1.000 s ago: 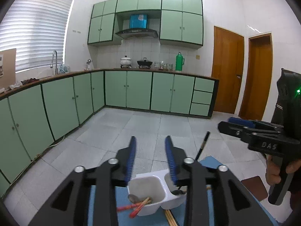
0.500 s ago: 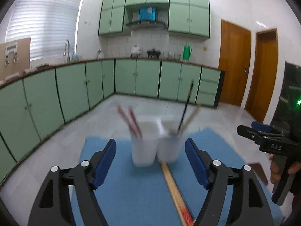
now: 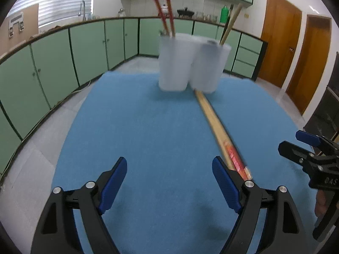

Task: Organize utensils
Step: 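Move both open grippers back over the chopsticks on the mat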

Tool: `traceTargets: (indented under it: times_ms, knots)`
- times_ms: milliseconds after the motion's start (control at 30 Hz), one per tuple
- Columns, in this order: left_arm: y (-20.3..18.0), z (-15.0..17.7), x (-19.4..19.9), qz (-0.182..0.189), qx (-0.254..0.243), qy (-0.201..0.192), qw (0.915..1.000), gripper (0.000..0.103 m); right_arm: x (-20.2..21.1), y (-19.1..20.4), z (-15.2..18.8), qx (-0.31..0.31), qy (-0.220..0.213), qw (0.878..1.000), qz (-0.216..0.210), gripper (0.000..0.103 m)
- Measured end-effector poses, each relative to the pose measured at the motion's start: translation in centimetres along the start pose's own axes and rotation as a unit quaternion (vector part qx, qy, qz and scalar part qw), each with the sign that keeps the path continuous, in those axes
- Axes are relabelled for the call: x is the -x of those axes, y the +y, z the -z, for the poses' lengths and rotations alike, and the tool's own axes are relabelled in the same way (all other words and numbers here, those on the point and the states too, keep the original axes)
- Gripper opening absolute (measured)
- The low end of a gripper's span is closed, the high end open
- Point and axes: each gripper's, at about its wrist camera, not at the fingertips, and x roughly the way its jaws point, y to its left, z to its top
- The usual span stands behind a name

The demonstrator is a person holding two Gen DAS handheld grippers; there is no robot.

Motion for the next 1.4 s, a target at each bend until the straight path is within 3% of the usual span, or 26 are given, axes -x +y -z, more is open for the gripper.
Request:
traceTargets:
  times_ms: [333,367,433,500,733,1067,1233,1400]
  knots:
    - [0.4,1.2,-0.7,-0.021,-0.002,0.027,0.9994,0.081,-1.1,1.8,2.1,0.003,0.027,1.0,-0.002,0.097]
    - [0.1,1.4,-0.7,-0.022,-0.003,0.029,0.9993,0.081,-1.2,2.0,2.3,0.006,0.029,1.0,-0.002,0.095]
    - [-0.2,1.6,-0.6,-0.023,-0.004,0.033,0.9992,0.081,-1.2,2.4,2.4,0.014,0.034,0.999,-0.003,0.08]
    - [-0.2,1.7,-0.7,-0.024,-0.003,0.036,0.999,0.081,-1.5,2.7,2.5,0.024,0.045,0.999,-0.004,0.075]
    - [0.2,1.8,-1.0,-0.023,0.0,0.043,0.9988,0.081,-1.4,3.6,3.3,0.036,0.055,0.998,-0.007,0.065]
    - [0.4,1.7,-0.9,-0.018,0.005,0.043,0.9989,0.081,-1.3,3.1,3.2,0.038,0.057,0.998,0.016,0.061]
    - [0.2,1.7,-0.8,-0.017,0.004,0.042,0.9989,0.081,-1.0,3.3,3.6,0.04,0.058,0.997,0.007,0.054]
    - [0.1,1.8,-0.7,-0.016,0.004,0.04,0.9991,0.081,-1.2,4.5,4.1,0.056,0.059,0.997,0.006,0.04]
